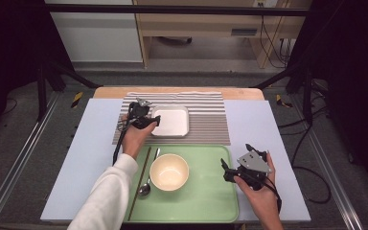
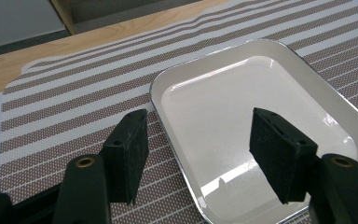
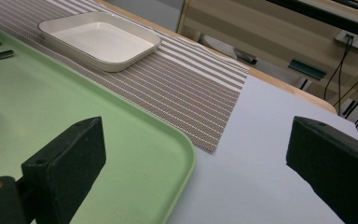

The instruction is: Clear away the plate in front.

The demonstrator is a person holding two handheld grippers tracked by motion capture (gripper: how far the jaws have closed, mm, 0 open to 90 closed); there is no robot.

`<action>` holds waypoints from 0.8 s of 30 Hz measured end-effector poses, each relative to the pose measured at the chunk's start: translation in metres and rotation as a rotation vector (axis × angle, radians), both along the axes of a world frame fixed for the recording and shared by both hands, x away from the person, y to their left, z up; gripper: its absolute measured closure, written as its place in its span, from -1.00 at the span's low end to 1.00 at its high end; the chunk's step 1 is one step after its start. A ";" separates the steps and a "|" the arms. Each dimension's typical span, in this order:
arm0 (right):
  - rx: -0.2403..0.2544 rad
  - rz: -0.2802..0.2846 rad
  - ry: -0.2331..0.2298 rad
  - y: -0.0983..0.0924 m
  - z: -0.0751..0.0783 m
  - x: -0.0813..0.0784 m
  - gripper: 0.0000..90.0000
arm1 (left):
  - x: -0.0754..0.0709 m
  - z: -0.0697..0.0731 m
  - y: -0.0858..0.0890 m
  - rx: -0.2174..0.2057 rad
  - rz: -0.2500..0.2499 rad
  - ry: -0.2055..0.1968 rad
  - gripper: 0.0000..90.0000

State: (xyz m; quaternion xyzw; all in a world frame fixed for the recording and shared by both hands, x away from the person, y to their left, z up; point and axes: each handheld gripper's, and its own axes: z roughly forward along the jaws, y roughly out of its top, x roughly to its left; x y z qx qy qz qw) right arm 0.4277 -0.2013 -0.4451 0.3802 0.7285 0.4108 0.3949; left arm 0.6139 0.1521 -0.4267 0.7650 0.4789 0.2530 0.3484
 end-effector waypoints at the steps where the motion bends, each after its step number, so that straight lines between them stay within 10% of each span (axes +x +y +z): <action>1: 0.001 0.004 0.001 0.000 0.000 0.000 -0.90 | 0.000 0.000 0.000 -0.002 0.002 -0.001 -0.16; 24: -0.010 0.011 0.010 0.002 -0.001 0.001 -0.87 | 0.010 -0.026 -0.001 0.012 0.048 0.090 0.25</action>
